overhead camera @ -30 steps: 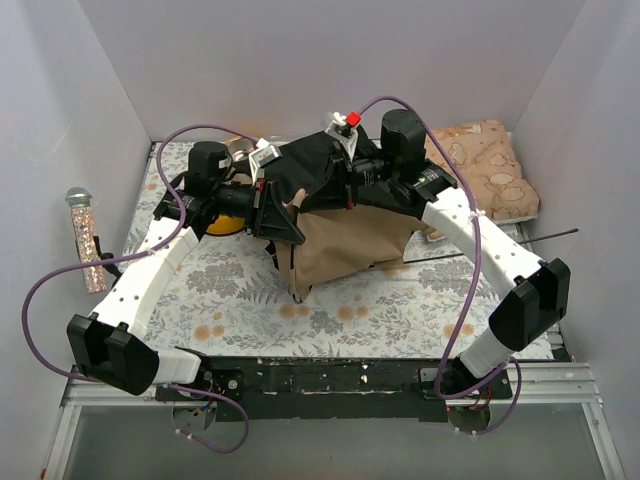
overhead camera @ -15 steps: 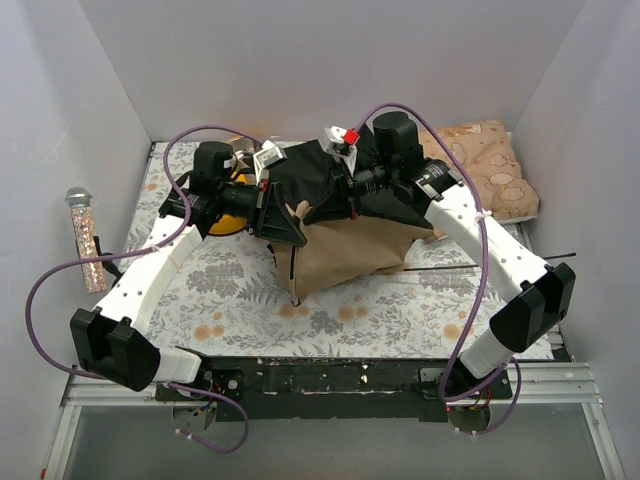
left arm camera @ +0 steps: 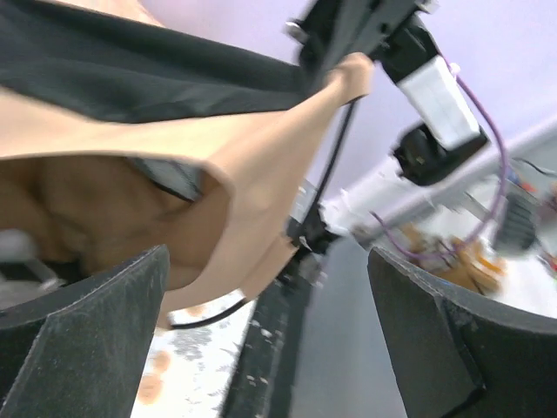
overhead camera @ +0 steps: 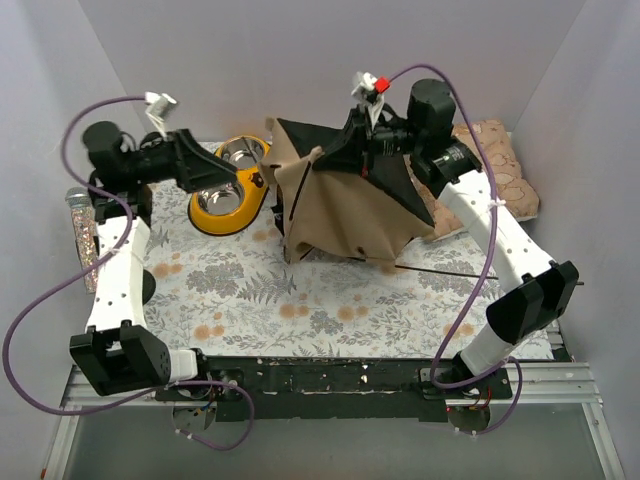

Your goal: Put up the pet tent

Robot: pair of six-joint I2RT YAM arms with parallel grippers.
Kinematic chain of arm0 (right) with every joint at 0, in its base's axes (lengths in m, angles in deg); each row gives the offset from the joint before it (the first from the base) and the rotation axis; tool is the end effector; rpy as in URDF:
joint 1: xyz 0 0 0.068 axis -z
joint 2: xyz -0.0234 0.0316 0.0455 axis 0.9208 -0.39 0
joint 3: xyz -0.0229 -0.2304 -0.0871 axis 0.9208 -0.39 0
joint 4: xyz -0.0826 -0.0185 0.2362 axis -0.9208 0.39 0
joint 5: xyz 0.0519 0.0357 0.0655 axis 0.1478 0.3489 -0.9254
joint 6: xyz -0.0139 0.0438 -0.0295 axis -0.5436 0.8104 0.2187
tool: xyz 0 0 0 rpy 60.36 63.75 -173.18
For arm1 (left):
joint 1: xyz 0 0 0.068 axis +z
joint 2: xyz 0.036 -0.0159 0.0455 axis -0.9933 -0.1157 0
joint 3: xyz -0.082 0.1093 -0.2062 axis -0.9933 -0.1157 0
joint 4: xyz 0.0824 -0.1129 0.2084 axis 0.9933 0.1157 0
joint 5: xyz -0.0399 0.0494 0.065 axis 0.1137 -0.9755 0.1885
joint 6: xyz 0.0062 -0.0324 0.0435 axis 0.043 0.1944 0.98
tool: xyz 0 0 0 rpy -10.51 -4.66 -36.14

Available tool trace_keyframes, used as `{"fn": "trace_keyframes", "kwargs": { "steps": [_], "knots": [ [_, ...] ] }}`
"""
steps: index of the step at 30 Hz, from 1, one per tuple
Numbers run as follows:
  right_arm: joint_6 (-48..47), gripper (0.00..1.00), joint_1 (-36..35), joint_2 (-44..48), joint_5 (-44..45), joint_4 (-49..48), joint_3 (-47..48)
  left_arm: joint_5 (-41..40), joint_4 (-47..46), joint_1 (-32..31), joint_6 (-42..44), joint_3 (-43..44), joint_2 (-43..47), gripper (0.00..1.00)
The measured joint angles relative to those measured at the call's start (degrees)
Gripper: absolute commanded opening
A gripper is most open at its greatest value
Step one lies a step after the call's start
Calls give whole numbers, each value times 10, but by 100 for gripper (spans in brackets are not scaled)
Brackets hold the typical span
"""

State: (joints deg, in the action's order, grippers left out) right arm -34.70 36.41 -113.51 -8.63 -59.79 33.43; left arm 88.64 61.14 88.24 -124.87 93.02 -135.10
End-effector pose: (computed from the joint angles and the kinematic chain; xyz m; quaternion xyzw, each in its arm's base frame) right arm 0.2783 0.2029 0.4433 -0.4909 0.5013 0.5428 0.4616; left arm 0.2673 -0.0138 0.4128 -0.0003 0.7084 -0.6952 0.1219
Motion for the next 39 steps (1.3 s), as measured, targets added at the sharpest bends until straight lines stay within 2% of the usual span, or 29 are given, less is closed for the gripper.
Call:
{"fn": "trace_keyframes", "kwargs": {
  "steps": [3,5,7,14,20,22,27,33,35,39],
  "knots": [
    [34,1,13,-17,13,-43,52,-16,-113,89,-52,-7,9,98],
    [58,1,16,-20,24,-81,72,-23,-116,110,-33,-8,21,98],
    [79,1,17,-23,32,-109,90,-26,-106,115,12,-24,48,98],
    [134,1,20,-49,39,-173,158,0,-71,112,195,-179,215,98],
    [159,1,21,-62,39,-190,176,7,-57,111,247,-195,242,98],
    [164,1,21,-67,39,-193,181,6,-51,108,253,-207,250,92],
    [169,1,21,-78,39,-199,187,7,-41,63,257,-232,277,81],
    [168,1,20,-83,39,-201,187,-45,-25,-66,268,-228,239,68],
    [168,1,20,-83,39,-201,187,-78,-14,-97,274,-223,210,66],
    [166,1,20,-83,39,-201,187,-111,23,-113,292,-221,189,68]
  ]
}}
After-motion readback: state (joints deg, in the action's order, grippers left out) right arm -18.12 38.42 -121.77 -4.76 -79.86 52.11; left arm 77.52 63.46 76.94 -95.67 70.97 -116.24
